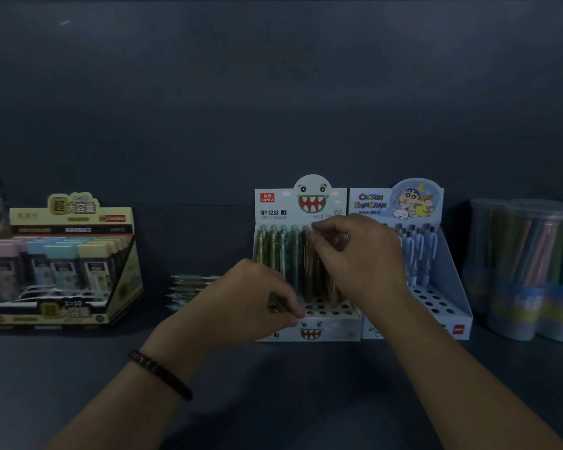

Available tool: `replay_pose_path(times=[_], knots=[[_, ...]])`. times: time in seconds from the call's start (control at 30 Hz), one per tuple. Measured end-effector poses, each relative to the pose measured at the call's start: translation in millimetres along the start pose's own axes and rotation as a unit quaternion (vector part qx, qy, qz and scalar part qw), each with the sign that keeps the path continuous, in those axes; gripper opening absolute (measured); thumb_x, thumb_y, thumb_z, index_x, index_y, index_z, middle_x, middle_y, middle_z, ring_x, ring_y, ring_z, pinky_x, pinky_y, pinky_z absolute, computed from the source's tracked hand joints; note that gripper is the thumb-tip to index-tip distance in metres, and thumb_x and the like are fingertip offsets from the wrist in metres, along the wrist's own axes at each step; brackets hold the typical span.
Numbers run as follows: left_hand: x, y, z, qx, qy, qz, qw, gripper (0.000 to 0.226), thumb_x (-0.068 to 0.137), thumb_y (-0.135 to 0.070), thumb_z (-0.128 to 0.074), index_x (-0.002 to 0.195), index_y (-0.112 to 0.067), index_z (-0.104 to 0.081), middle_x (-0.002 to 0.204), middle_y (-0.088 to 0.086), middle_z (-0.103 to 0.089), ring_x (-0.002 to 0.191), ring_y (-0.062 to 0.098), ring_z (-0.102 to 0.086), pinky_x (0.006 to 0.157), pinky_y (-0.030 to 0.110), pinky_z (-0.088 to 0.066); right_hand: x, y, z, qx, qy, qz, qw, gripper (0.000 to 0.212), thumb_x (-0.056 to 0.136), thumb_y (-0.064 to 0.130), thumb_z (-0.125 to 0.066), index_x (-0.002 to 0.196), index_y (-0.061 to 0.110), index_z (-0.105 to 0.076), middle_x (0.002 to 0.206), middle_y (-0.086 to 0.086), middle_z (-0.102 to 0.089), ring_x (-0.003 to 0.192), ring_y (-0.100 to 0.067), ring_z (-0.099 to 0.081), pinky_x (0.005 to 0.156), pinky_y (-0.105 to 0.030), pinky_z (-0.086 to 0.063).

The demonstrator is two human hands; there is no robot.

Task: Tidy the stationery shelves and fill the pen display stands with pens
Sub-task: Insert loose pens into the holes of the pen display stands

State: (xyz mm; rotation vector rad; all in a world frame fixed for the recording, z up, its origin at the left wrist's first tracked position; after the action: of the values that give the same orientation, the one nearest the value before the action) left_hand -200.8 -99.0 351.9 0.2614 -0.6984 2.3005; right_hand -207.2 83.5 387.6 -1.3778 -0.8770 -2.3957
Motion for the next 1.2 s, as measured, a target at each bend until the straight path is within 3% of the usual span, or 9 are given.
replay_pose_path(times=[0.27, 0.4, 0.47, 0.6, 0.77, 0.93, 1.03, 1.13, 1.2], knots=[[-0.3, 1.1, 0.9, -0.007, -0.004, -0.010, 1.000, 0.011, 0.088, -0.020, -0.085, 0.092, -0.030, -0.085, 0.085, -0.023, -0.073, 0.083, -0.008, -0.069, 0.070, 0.006, -0.049, 0.2, -0.8, 5.0, -0.078, 0.049, 0.015, 0.996, 0.023, 0.095, 0.033, -0.064, 0.109, 0.046, -0.077, 0.124, 0.015, -0.047, 0.084, -0.007, -0.062, 0.070, -0.030, -0.048], [-0.8, 4.8, 2.0, -0.006, -0.001, -0.015, 1.000, 0.013, 0.086, -0.020, -0.086, 0.091, -0.032, -0.085, 0.088, -0.021, -0.075, 0.084, -0.007, -0.070, 0.072, 0.008, -0.051, 0.3, -1.7, 2.2, -0.096, 0.080, 0.019, 0.992, 0.029, 0.094, 0.028, -0.062, 0.115, 0.042, -0.077, 0.124, 0.010, -0.045, 0.117, -0.010, -0.048, 0.075, -0.032, -0.048], [-2.5, 4.6, 5.5, -0.010, -0.007, -0.019, 1.000, 0.015, 0.086, -0.019, -0.086, 0.093, -0.032, -0.085, 0.088, -0.020, -0.076, 0.076, -0.009, -0.068, 0.068, 0.007, -0.049, -0.4, -0.2, 2.2, -0.094, 0.086, 0.017, 0.992, 0.031, 0.094, 0.027, -0.062, 0.118, 0.041, -0.076, 0.124, 0.009, -0.044, 0.123, -0.011, -0.043, 0.078, -0.034, -0.050], [-9.9, 5.0, 32.4, -0.087, -0.135, -0.031, 0.987, 0.017, 0.085, -0.013, -0.086, 0.092, -0.028, -0.084, 0.080, -0.015, -0.076, 0.047, 0.002, -0.052, 0.051, 0.013, -0.042, -5.3, 0.1, -1.1, -0.069, 0.113, 0.014, 0.991, 0.036, 0.095, 0.025, -0.062, 0.124, 0.043, -0.072, 0.124, 0.011, -0.039, 0.119, -0.011, -0.047, 0.080, -0.040, -0.057], [-21.6, 23.3, 72.6, -0.135, -0.290, -0.001, 0.947, 0.017, 0.084, -0.014, -0.087, 0.092, -0.027, -0.079, 0.067, -0.015, -0.069, 0.046, 0.008, -0.042, 0.050, 0.024, -0.042, -12.3, -1.0, -0.7, -0.003, 0.071, 0.003, 0.997, 0.045, 0.087, 0.019, -0.067, 0.127, 0.039, -0.069, 0.121, 0.013, -0.040, 0.100, -0.008, -0.053, 0.078, -0.042, -0.058], [-25.9, 57.1, 87.7, 0.022, -0.250, 0.066, 0.966, 0.020, 0.082, -0.022, -0.089, 0.091, -0.036, -0.077, 0.082, -0.015, -0.074, 0.061, -0.006, -0.061, 0.063, 0.014, -0.047, -23.6, 21.5, -2.8, 0.029, 0.026, 0.085, 0.996, 0.027, 0.087, 0.025, -0.063, 0.112, 0.025, -0.073, 0.100, 0.012, -0.049, 0.088, -0.007, -0.052, 0.074, -0.026, -0.048], [-35.6, 76.5, 72.0, 0.092, -0.186, 0.058, 0.977, 0.030, 0.078, -0.014, -0.089, 0.092, -0.038, -0.076, 0.088, -0.018, -0.070, 0.079, -0.006, -0.065, 0.068, 0.010, -0.050, -30.2, 33.6, -15.6, 0.025, 0.070, 0.108, 0.991, 0.020, 0.090, 0.029, -0.059, 0.106, 0.027, -0.071, 0.089, 0.020, -0.047, 0.079, 0.000, -0.047, 0.070, -0.020, -0.041], [-49.8, 91.7, 47.6, 0.106, -0.164, 0.041, 0.980, 0.034, 0.075, -0.012, -0.085, 0.089, -0.040, -0.074, 0.090, -0.018, -0.065, 0.083, -0.004, -0.063, 0.070, 0.016, -0.051, -36.5, 33.2, -26.6, 0.043, 0.123, 0.113, 0.985, 0.017, 0.090, 0.028, -0.059, 0.100, 0.029, -0.073, 0.087, 0.024, -0.051, 0.078, 0.005, -0.052, 0.068, -0.020, -0.041], [-54.6, 97.7, 40.0, 0.098, -0.156, 0.022, 0.983, 0.029, 0.076, -0.013, -0.084, 0.089, -0.037, -0.074, 0.091, -0.019, -0.064, 0.085, -0.004, -0.061, 0.072, 0.012, -0.047, -38.7, 30.2, -29.0, 0.055, 0.141, 0.110, 0.982, 0.017, 0.089, 0.026, -0.059, 0.096, 0.029, -0.075, 0.086, 0.023, -0.055, 0.076, 0.003, -0.055, 0.068, -0.020, -0.042]])
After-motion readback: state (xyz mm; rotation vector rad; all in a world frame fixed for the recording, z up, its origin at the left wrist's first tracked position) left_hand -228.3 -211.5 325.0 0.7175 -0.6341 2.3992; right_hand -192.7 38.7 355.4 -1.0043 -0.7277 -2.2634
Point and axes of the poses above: each hand's wrist, its own x-axis towards the middle knuckle, its own z-axis out of the back of the hand, y = z × x, the point moved 5 cm from there along x, towards the middle knuckle
